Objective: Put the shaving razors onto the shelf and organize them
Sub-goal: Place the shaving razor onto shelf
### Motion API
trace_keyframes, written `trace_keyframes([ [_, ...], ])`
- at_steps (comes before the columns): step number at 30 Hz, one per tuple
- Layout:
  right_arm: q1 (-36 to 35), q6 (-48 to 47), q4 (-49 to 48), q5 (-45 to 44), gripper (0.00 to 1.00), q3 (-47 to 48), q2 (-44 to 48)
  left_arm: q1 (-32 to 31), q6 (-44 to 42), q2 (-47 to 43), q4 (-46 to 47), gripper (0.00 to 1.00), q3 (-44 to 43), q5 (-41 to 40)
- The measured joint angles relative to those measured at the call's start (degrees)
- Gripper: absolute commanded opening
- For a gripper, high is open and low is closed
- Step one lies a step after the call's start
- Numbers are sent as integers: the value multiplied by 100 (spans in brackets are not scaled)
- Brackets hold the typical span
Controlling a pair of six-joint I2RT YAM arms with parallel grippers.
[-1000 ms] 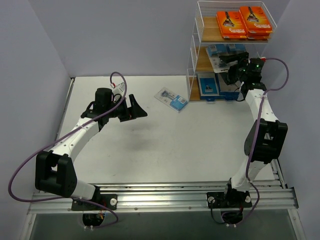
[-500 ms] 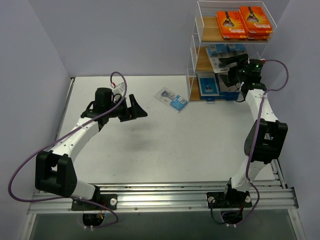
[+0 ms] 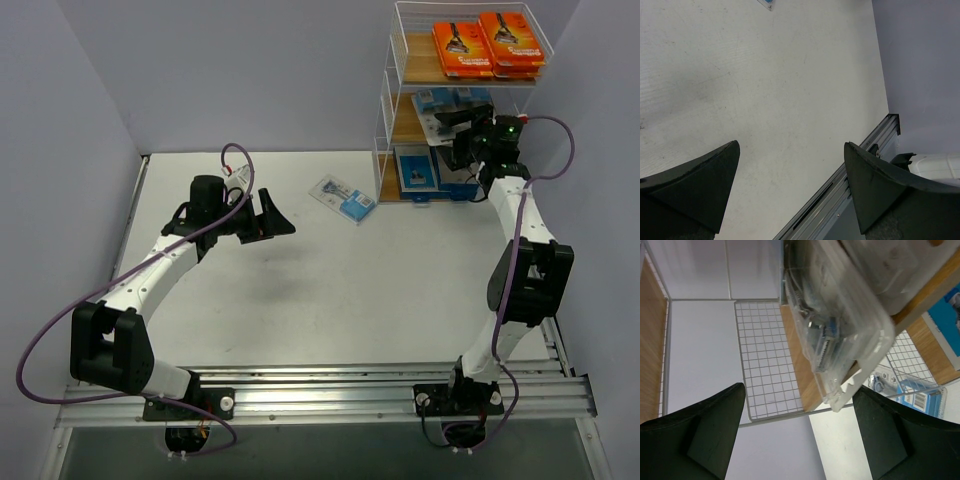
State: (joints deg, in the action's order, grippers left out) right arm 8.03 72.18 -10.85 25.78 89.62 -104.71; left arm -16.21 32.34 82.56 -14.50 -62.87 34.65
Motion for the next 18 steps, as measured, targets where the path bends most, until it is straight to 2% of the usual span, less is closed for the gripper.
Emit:
trace_keyframes([
  [18, -168, 107, 127, -46, 83, 420, -184, 0, 4, 0, 4, 94, 0, 72],
])
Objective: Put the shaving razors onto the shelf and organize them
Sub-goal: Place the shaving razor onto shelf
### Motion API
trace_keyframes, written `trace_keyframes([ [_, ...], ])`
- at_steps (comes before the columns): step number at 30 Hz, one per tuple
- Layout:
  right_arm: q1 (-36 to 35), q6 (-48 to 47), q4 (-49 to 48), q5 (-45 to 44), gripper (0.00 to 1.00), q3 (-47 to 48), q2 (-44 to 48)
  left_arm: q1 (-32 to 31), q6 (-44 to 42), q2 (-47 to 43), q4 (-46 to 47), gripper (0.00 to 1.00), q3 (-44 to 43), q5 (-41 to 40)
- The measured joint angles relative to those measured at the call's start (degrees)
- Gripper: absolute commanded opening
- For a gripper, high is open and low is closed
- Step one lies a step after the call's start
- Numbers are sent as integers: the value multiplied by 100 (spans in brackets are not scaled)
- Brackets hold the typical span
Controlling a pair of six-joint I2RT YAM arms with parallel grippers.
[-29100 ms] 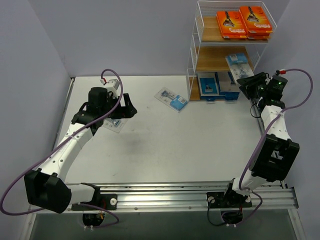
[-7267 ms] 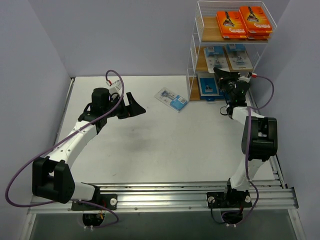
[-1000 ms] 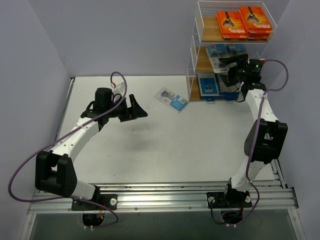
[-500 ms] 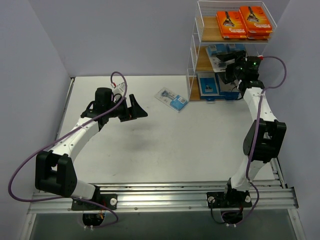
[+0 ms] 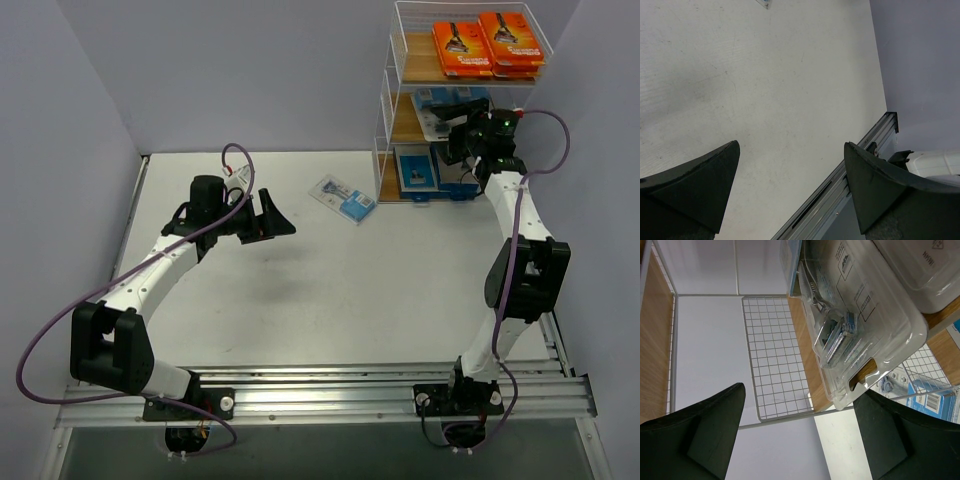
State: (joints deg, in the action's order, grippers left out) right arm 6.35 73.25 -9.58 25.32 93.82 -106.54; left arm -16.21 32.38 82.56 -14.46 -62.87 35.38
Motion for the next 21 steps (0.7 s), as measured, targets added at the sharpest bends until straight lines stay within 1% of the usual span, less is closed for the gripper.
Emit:
trace_keyframes([
  [8, -2, -7, 35, -2, 84, 0, 0, 0, 0, 0, 0, 94, 0, 13],
  [21, -2, -293, 472, -114, 86, -2, 4, 0, -7, 0, -39, 94, -28, 46],
])
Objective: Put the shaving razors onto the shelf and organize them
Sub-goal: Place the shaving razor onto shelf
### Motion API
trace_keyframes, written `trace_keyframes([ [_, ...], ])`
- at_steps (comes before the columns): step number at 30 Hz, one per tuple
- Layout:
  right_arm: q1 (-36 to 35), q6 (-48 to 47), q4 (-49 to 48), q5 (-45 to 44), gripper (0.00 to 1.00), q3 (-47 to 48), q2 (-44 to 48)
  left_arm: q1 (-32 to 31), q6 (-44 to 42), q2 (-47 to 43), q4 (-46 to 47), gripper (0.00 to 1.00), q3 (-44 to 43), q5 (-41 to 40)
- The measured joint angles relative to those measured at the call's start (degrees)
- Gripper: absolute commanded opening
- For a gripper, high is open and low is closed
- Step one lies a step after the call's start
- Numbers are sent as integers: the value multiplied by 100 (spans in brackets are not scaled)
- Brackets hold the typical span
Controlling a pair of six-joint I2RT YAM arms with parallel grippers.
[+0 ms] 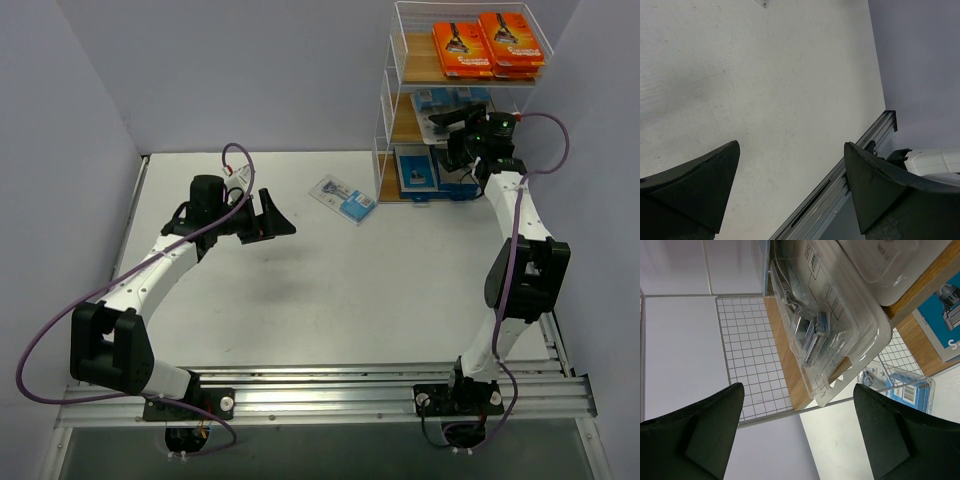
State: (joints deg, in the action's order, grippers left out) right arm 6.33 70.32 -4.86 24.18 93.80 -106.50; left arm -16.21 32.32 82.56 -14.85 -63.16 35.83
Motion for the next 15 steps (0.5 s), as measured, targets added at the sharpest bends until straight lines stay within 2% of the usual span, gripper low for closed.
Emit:
trace_keyframes([
  [8, 9, -42, -37, 11, 88, -407, 321, 0, -35, 0, -7, 94, -31, 4],
  [15, 44, -192, -249, 208, 88, -1513, 1362, 0, -227, 0, -76, 94, -81, -144],
])
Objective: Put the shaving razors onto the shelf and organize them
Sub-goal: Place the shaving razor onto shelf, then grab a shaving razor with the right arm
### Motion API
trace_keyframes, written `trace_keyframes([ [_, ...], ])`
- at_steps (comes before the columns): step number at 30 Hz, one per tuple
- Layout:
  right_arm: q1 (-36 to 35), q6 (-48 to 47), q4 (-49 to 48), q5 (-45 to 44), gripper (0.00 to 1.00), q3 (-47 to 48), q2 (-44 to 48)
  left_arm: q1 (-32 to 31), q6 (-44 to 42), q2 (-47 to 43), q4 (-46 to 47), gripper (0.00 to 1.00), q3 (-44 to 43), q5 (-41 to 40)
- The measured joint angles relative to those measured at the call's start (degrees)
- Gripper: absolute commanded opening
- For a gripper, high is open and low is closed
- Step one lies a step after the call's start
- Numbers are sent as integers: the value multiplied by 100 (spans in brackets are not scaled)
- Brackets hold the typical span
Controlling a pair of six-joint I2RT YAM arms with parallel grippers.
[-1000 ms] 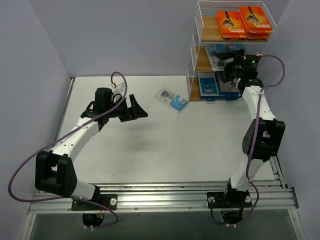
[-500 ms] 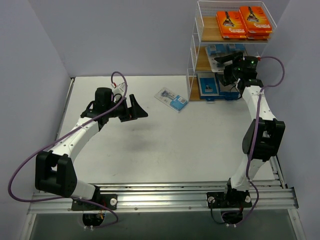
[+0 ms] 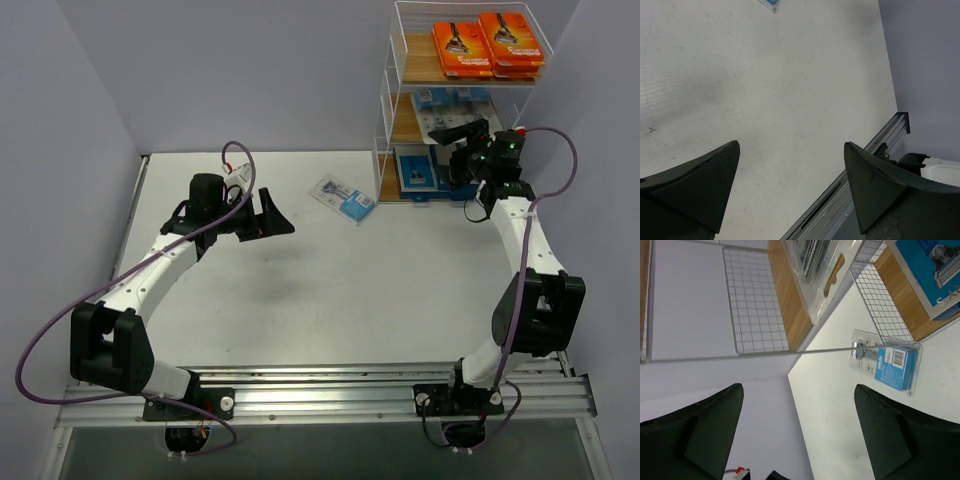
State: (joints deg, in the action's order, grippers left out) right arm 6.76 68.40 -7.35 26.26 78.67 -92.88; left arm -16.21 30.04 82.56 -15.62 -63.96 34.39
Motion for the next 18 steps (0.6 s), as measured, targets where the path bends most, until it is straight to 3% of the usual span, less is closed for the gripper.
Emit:
trace_keyframes([
  [5, -52, -422, -216, 31, 86, -992, 909, 2, -195, -2, -177, 94, -39, -258],
  [8, -245, -955, -210, -50, 75, -1521, 1362, 9, -297, -9, -289, 94, -83, -466],
  [13, -1458, -2221, -57, -448, 70, -1851, 1552, 61, -501, -162, -507, 94, -120, -1003],
  [18, -3110, -3307, 33, -1462, 66, -1923, 1436, 94, -634, -549, -603, 94, -122, -1591],
])
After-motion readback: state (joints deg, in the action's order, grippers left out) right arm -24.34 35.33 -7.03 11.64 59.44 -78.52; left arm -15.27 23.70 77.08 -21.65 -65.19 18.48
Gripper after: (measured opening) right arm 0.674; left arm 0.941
